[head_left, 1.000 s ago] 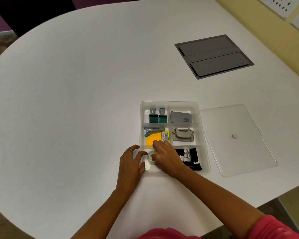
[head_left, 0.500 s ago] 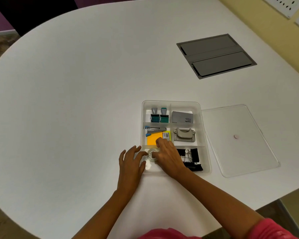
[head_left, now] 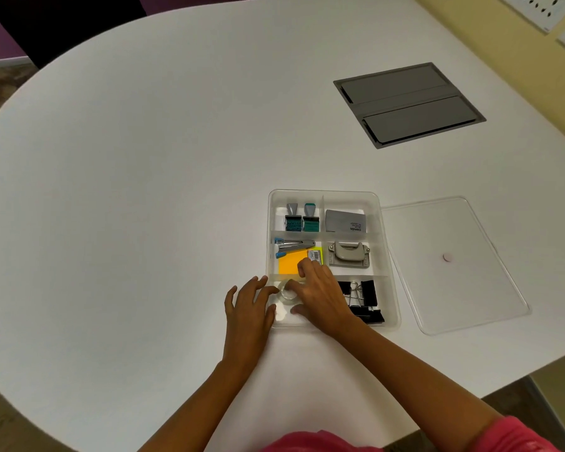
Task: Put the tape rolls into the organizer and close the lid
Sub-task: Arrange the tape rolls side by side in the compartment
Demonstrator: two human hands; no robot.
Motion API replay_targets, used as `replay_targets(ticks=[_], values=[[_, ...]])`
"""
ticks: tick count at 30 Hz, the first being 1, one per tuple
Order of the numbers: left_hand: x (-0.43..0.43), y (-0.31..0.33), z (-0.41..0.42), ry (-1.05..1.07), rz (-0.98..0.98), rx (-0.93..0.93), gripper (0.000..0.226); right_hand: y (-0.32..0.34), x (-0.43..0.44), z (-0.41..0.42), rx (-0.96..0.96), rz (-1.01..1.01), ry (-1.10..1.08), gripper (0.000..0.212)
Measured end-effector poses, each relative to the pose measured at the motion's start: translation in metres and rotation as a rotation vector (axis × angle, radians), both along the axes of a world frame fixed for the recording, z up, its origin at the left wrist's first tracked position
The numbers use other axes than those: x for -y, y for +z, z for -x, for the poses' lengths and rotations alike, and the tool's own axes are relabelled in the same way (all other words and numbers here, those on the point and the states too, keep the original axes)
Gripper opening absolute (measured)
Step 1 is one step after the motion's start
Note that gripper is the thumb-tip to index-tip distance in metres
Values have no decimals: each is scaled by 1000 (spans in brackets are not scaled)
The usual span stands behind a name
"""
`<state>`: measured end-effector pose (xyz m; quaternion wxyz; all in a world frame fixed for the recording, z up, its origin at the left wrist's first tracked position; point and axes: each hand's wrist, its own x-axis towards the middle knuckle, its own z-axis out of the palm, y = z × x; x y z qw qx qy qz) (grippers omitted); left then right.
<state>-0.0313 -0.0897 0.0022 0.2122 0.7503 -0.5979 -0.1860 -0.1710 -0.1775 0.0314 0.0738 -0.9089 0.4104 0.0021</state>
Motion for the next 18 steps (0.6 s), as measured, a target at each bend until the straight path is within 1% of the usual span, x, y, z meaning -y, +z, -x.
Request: replay_targets(ticks=[2,4,6,8,12,18], values=[[1,1,0,-2,-7,-4,28,5,0,4,55,2,-66,45],[1,2,-1,-2,-7,-14,28,7,-2,11,98,20,-170,41],[0,3,0,2,1,-20,29,6,-5,18,81,33,-267,40],[0,3,0,7,5,-26,28,3,-8,22,21,20,-321,43],[0,4,1,7,-6,-24,28,-3,-10,23,-95,-23,-332,49],[0,5,0,14,-23,-33,28,-9,-8,20,-188,-34,-303,47]])
